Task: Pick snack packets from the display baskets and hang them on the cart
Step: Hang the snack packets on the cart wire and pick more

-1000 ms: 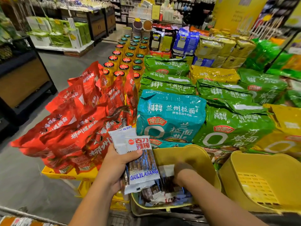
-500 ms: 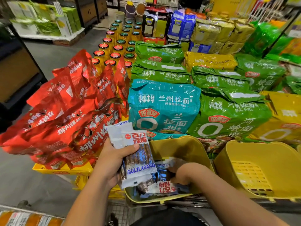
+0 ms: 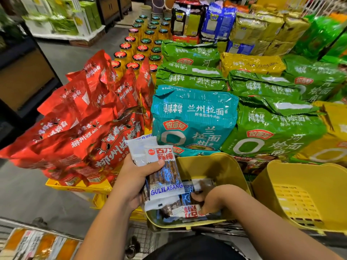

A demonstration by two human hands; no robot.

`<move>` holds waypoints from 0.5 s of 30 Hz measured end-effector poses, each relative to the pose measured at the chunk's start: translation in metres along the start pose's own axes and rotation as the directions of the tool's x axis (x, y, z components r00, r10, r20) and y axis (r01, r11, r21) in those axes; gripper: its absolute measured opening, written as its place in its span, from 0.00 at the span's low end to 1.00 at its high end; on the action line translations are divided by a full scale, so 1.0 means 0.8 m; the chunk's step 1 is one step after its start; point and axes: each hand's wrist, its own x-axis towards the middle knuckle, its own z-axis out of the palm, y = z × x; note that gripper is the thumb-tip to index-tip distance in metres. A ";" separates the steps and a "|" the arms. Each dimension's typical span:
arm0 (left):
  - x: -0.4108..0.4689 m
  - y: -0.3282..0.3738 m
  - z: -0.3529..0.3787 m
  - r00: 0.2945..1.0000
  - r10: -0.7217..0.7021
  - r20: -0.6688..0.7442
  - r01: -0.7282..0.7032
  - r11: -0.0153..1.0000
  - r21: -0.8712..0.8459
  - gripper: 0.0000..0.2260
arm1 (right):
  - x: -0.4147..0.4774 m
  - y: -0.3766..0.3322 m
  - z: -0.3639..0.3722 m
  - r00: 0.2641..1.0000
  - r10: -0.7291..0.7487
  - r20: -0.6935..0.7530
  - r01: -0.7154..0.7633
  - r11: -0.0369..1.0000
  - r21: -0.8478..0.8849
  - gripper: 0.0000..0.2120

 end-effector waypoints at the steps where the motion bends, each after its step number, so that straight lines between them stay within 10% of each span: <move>1: -0.001 0.000 0.000 1.000 -0.002 0.000 0.002 1.000 0.000 0.29 | 0.001 0.003 0.001 1.000 0.005 -0.009 -0.005 1.000 -0.008 0.33; 15: 0.005 -0.005 0.007 1.000 -0.004 -0.021 0.002 0.997 -0.083 0.27 | 0.001 -0.005 0.002 0.999 -0.008 -0.051 0.006 0.999 -0.041 0.28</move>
